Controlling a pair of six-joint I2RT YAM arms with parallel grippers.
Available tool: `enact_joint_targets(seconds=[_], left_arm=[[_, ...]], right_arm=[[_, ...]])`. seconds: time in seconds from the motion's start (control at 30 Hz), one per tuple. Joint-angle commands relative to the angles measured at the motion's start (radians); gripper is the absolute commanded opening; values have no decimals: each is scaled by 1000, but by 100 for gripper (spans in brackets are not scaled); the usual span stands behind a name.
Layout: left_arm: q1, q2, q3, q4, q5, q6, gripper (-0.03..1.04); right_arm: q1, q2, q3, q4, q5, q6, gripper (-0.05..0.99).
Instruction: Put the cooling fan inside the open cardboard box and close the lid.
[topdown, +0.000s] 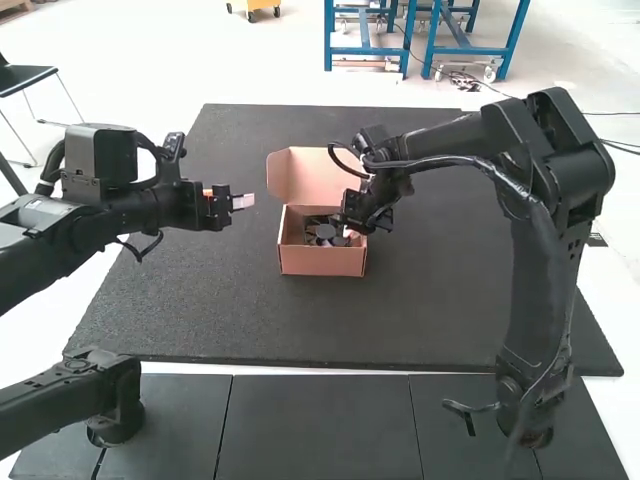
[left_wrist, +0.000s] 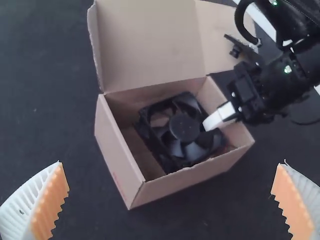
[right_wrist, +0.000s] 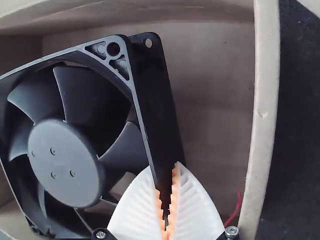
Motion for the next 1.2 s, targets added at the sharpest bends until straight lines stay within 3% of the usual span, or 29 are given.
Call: enact_joint_targets(seconds=[0.0,0.17,0.3,0.4,0.5,0.6,0.67,0.83,1.17], left_arm=[[-2,-20,10,13,7,-11,96],[0,-20,11,14,5,-11,96],[0,-20,10,19,4,-11,96],[0,-19,8,25,-1,-11,96],[0,-17,8,30,-11,-13,96],[0,-13,11,37,-25,-20,96],[0,-7,11,44,-42,-20,96],[1,41,30,71,-79,-19,96],[1,154,112,100,-149,-11,96]], right_arm=[[1,-8,43,6,-8,-17,-2],[1,-7,50,7,-39,-13,2],[1,-2,63,-10,-63,-33,30],[1,-4,72,-42,-67,-57,42],[-1,-2,75,-66,-71,-83,46],[-1,-8,101,-102,-71,-128,58],[-1,-13,133,-137,-71,-175,73],[-5,-36,234,-287,-57,-349,78],[-11,-134,305,-441,-45,-563,79]])
